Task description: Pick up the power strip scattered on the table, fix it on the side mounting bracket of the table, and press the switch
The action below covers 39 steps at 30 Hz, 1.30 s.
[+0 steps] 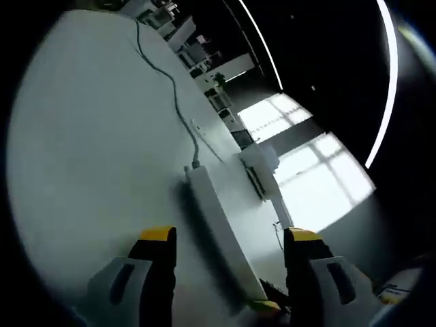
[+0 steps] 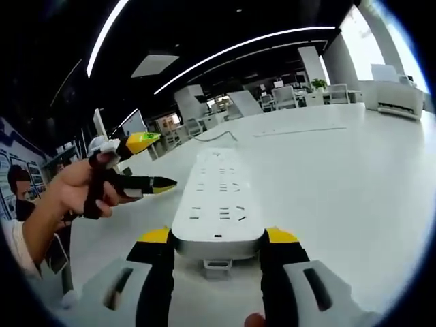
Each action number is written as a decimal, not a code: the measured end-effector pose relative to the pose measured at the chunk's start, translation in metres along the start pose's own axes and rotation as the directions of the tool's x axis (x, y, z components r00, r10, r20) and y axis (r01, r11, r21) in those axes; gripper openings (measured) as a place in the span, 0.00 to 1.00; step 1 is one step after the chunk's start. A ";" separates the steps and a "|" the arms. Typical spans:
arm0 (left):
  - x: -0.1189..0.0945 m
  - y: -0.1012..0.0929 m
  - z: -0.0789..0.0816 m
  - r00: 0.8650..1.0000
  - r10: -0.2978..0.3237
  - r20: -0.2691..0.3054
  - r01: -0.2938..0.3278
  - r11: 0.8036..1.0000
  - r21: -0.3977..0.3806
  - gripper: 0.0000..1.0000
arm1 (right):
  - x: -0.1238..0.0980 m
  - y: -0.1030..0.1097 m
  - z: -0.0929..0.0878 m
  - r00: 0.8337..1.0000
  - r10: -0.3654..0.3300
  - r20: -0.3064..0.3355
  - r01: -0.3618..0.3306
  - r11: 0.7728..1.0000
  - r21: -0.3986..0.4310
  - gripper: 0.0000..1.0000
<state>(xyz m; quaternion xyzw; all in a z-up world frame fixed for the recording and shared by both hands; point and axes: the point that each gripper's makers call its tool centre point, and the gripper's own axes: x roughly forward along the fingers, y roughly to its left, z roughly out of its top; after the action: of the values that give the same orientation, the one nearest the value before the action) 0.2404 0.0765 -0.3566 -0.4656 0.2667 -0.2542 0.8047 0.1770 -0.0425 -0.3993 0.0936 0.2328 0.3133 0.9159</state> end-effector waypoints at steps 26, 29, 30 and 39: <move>0.035 0.008 0.003 0.999 0.018 -0.038 -0.018 1.000 -0.016 0.67 | -0.001 0.000 0.000 1.000 0.007 0.010 -0.007 1.000 0.012 0.46; 0.041 0.005 -0.001 0.999 0.005 -0.049 -0.006 1.000 -0.028 0.67 | -0.001 -0.001 0.000 1.000 0.009 0.012 -0.009 1.000 0.013 0.46; 0.042 0.004 -0.002 0.999 0.001 -0.054 -0.003 1.000 -0.031 0.67 | -0.001 -0.001 0.000 1.000 0.009 0.012 -0.009 1.000 0.012 0.46; 0.054 -0.004 -0.014 0.997 -0.020 -0.078 0.017 0.999 -0.041 0.64 | -0.001 -0.001 0.000 1.000 0.004 0.013 -0.004 1.000 -0.001 0.46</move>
<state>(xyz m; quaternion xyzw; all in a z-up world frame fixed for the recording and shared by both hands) 0.2696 0.0306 -0.3689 -0.4738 0.2988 -0.2744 0.7816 0.1766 -0.0437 -0.3995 0.0956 0.2263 0.3148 0.9168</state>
